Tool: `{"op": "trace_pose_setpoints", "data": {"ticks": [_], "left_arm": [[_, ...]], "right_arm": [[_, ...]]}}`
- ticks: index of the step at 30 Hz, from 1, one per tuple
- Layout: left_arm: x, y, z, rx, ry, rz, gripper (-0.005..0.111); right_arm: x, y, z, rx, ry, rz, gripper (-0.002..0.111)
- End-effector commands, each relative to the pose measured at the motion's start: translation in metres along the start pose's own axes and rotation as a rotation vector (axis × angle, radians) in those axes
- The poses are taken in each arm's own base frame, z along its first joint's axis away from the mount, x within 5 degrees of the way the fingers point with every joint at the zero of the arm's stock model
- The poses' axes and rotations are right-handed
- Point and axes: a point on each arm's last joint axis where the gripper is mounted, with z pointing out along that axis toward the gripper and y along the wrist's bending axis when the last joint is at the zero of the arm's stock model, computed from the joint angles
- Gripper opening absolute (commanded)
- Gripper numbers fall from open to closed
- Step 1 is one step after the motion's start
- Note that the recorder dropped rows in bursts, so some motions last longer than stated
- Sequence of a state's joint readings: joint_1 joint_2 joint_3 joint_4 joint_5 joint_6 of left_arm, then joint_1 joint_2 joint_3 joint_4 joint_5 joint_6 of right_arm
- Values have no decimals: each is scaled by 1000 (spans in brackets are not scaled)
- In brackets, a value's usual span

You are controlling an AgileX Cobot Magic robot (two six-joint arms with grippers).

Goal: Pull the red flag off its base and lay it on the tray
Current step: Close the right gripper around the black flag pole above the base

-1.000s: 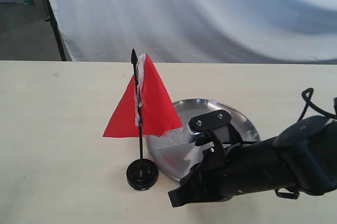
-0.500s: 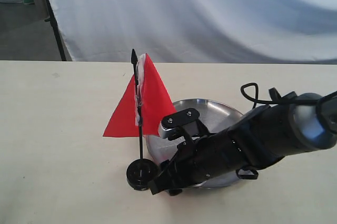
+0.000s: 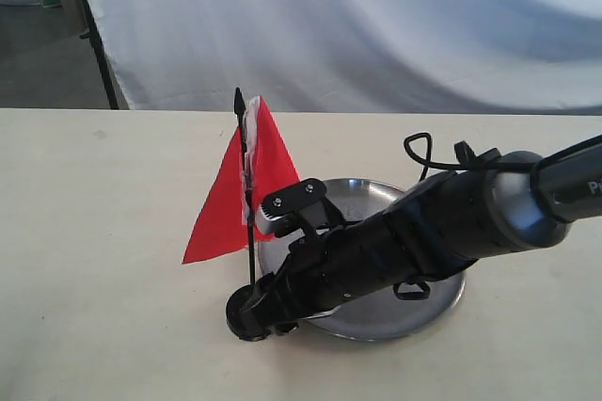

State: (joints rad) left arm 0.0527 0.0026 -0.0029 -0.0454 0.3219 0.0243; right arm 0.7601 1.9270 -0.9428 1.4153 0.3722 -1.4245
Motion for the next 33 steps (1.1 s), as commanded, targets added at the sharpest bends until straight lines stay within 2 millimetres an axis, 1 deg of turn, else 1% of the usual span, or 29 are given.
{"op": "trace_pose_setpoints", "data": {"ticks": [1, 11, 14, 16, 20, 21, 22, 24, 27, 31, 33], "left_arm": [[1, 0, 0, 1, -1, -7, 0], [1, 0, 0, 1, -1, -7, 0], [1, 0, 0, 1, -1, -7, 0], [1, 0, 0, 1, -1, -7, 0], [1, 0, 0, 1, -1, -7, 0], [1, 0, 0, 1, -1, -7, 0], [1, 0, 0, 1, -1, -7, 0], [1, 0, 0, 1, -1, -7, 0], [1, 0, 0, 1, -1, -7, 0], [1, 0, 0, 1, -1, -7, 0], [1, 0, 0, 1, -1, -7, 0]], "right_arm": [[-4, 2, 0, -24, -19, -15, 59], [-15, 2, -1, -23, -133, -27, 59], [-15, 2, -1, -21, -135, -58, 58], [-15, 2, -1, -21, -135, -58, 54], [-15, 2, -1, -19, -135, -79, 38], [-15, 2, -1, -19, -136, -81, 31], [-15, 2, -1, -19, -136, -81, 30], [-15, 2, -1, -19, -136, -81, 31], [-15, 2, -1, -18, -136, -93, 39], [-17, 6, -2, -51, -147, -119, 39], [-25, 7, -3, -67, -172, -113, 39]]}}
